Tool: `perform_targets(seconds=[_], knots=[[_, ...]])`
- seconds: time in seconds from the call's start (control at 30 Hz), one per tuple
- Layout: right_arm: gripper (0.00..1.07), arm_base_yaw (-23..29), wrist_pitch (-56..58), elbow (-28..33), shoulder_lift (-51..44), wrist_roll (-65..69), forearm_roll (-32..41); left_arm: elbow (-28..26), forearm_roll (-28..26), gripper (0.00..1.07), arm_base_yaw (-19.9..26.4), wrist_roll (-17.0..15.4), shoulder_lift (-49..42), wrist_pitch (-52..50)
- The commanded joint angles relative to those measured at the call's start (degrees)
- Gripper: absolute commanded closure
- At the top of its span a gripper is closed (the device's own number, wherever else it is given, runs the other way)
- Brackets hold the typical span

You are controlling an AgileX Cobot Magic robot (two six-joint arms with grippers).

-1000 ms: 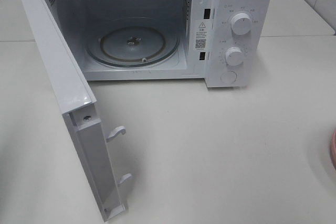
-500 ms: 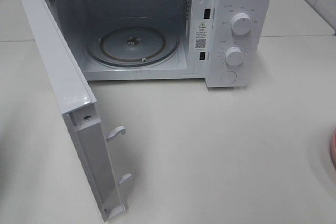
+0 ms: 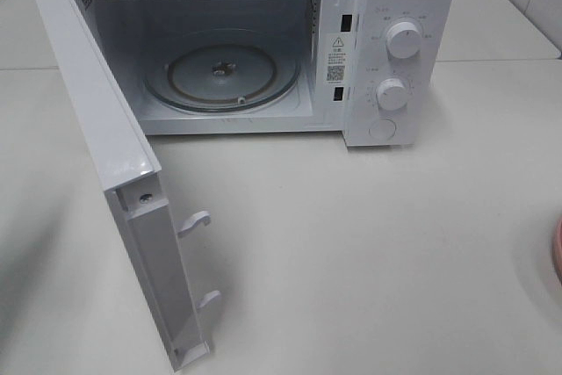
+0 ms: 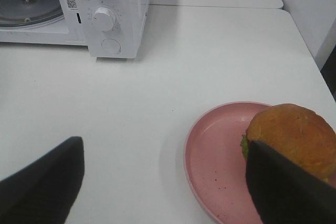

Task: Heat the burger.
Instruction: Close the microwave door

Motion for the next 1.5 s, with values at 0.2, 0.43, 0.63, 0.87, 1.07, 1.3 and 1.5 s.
perform_targets(seconds=[0.2,0.43,0.63,0.87,1.07,1.3,1.5], knots=[[0.31,-0.34,-0.69,0.11,-2.01,-0.74,0.11,-3.67,8.59,1.07,0.29,-5.56,8.82,-8.65],[0.31,-0.34,-0.69,0.11,-2.01,-0.74,0.11,-6.02,9.85,1.07,-2.86,-4.35,13.87,-8.88],[0.31,-0.34,-0.69,0.11,-2.01,-0.74,0.11,-9.28,6.93,1.07,-9.17,-3.44,18.39,-8.88],[0.31,-0.34,-0.69,0.11,-2.01,-0.74,0.11,-13.58,5.21,1.07,-14.09,-3.61,21.89,-8.82],[0.31,-0.34,-0.69,0.11,-2.01,-0.74,0.11,-17.48,1.66,1.07,-19.02,-3.61,24.41,-8.71],[0.31,-0.29,-0.69,0.11,-2.01,-0.74,0.11,-21.83,-4.98,1.07,-23.61,-0.4,29.56,-8.37],[0.31,-0.29,-0.69,0.11,-2.01,-0.74,0.11,-25.84,-12.38,1.07,-28.53,2.64,33.58,-6.7]])
